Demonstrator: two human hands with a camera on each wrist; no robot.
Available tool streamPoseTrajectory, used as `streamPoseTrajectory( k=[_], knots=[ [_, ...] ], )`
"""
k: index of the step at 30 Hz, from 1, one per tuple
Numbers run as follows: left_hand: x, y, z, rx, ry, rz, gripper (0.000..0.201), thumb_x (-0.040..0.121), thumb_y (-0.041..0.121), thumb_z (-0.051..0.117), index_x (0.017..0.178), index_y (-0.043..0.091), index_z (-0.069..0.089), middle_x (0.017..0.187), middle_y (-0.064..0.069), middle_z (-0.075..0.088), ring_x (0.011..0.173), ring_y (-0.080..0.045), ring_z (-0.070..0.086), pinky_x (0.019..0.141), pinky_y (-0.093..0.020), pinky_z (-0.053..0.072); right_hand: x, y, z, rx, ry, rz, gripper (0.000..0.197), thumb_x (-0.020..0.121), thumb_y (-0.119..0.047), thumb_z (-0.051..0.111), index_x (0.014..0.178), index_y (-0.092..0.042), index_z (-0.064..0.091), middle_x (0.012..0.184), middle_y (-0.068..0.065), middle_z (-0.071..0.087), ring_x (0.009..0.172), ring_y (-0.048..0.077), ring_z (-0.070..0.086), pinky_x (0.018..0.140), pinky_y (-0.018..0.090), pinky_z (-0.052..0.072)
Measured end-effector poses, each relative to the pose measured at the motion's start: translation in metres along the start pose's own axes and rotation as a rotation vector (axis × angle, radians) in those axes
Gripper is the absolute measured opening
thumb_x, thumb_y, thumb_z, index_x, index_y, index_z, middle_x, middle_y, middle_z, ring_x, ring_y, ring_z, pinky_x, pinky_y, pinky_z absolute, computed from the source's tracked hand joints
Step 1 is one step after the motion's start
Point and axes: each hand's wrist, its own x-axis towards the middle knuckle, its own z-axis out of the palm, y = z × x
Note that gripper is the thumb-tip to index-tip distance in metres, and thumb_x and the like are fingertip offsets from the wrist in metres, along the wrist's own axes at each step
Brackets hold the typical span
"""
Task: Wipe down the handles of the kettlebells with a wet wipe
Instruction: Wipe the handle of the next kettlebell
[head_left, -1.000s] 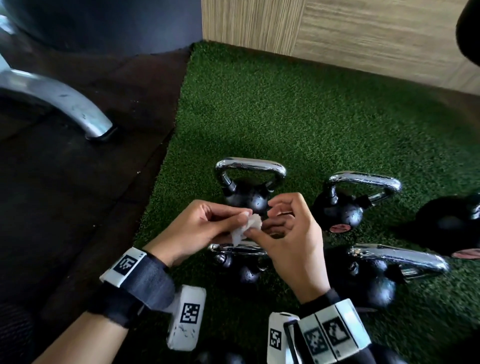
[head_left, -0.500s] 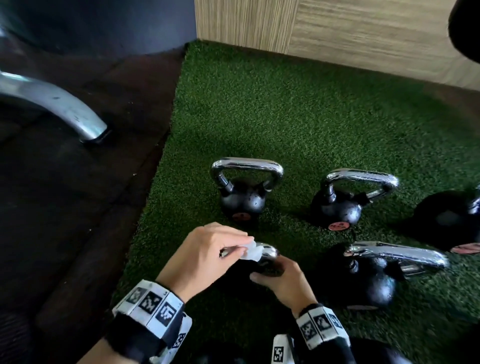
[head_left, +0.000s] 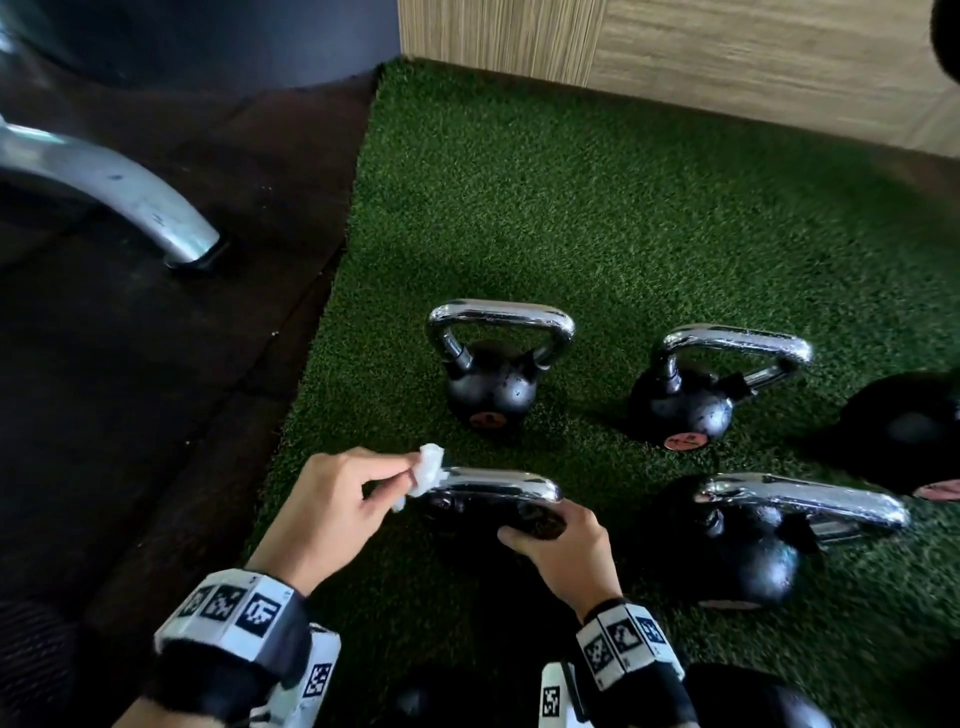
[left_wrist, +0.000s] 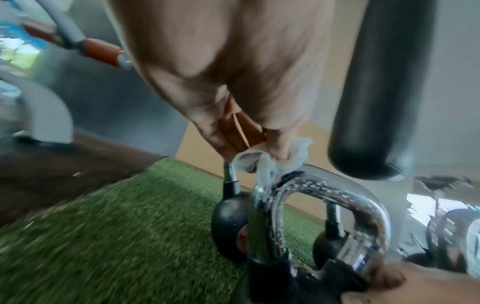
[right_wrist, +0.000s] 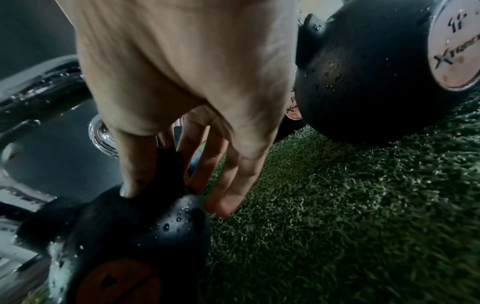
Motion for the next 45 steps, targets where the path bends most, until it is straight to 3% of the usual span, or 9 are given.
streamPoseTrajectory(
  k=[3,7,13,19,23,31,37,40,45],
  knots=[
    [-0.011,-0.015,0.003,0.02,0.013,-0.078,0.03,0.082,0.012,0.084,0.109,0.024,0.08,0.083,0.019,0.076,0.062,-0.011,0.072,0.054,-0.031,0.055,0.004,0.0,-0.001,-0.027,-0.002,0.002,0.032,0.055,-0.049,0.092,0.068,-0.05,0.063,0.073,-0.025,0.066,0.073,-0.017,0.059,0.058,0.001,0.041],
    [-0.015,-0.014,0.011,-0.053,0.037,-0.115,0.043,0.084,0.009,0.082,0.112,0.041,0.072,0.087,0.039,0.071,0.076,0.0,0.074,0.064,-0.024,0.054,0.005,0.002,-0.003,-0.029,-0.016,0.0,0.036,0.055,-0.05,0.092,0.077,-0.045,0.064,0.081,-0.023,0.067,0.079,-0.015,0.059,0.058,0.001,0.041],
    [-0.023,-0.023,0.031,-0.101,-0.168,-0.305,0.029,0.086,0.006,0.074,0.073,0.031,0.08,0.067,0.013,0.074,0.052,-0.005,0.058,0.059,-0.03,0.046,0.006,0.001,-0.003,-0.039,-0.023,-0.026,0.041,0.058,-0.043,0.095,0.082,-0.041,0.062,0.08,-0.021,0.063,0.077,-0.012,0.056,0.06,0.001,0.04],
    [-0.027,-0.021,0.038,-0.193,-0.208,-0.404,0.014,0.084,0.042,0.079,0.07,0.038,0.079,0.062,0.019,0.069,0.049,0.004,0.045,0.047,-0.022,0.034,0.002,-0.001,-0.001,-0.01,-0.018,-0.068,0.047,0.064,-0.034,0.095,0.1,-0.035,0.065,0.089,-0.019,0.066,0.087,-0.005,0.061,0.073,0.001,0.043],
    [-0.026,-0.016,0.041,-0.223,-0.149,-0.451,0.02,0.084,0.05,0.077,0.069,0.037,0.079,0.061,0.009,0.072,0.054,-0.022,0.062,0.057,-0.038,0.048,-0.003,0.003,-0.004,-0.024,-0.016,-0.061,0.038,0.064,-0.032,0.095,0.093,-0.037,0.07,0.084,-0.019,0.068,0.081,-0.008,0.061,0.065,-0.001,0.043],
    [0.012,-0.008,0.053,-0.119,-0.079,-0.374,0.023,0.088,0.04,0.077,0.068,0.029,0.076,0.061,0.02,0.07,0.061,0.005,0.066,0.057,-0.006,0.039,-0.021,0.008,-0.016,-0.159,-0.081,-0.09,0.034,0.07,-0.018,0.085,0.064,-0.05,0.072,0.055,-0.024,0.065,0.059,-0.013,0.061,0.056,-0.001,0.04],
    [0.056,0.003,0.064,0.018,-0.183,-0.344,0.024,0.089,0.033,0.077,0.078,0.012,0.077,0.075,-0.005,0.076,0.073,-0.009,0.07,0.073,-0.026,0.052,-0.021,-0.015,-0.014,-0.29,-0.242,-0.206,0.013,0.081,-0.024,0.074,0.09,-0.023,0.082,0.082,-0.005,0.079,0.078,0.002,0.072,0.077,0.013,0.055],
    [0.058,-0.003,0.054,-0.059,-0.323,-0.412,0.022,0.087,0.041,0.078,0.084,0.019,0.078,0.081,0.006,0.076,0.075,-0.001,0.067,0.068,-0.017,0.048,-0.001,-0.028,-0.017,-0.231,-0.155,-0.206,0.012,0.085,-0.023,0.075,0.095,-0.025,0.08,0.088,-0.003,0.078,0.082,0.01,0.072,0.077,0.018,0.055],
    [0.049,-0.001,0.055,-0.104,-0.303,-0.466,0.011,0.088,0.033,0.079,0.08,0.026,0.08,0.068,0.01,0.072,0.063,0.001,0.061,0.059,-0.011,0.041,0.031,-0.03,-0.003,-0.04,-0.281,-0.052,0.054,0.081,-0.038,0.079,0.132,-0.038,0.063,0.116,-0.006,0.072,0.098,0.012,0.068,0.091,0.03,0.053]
  ],
)
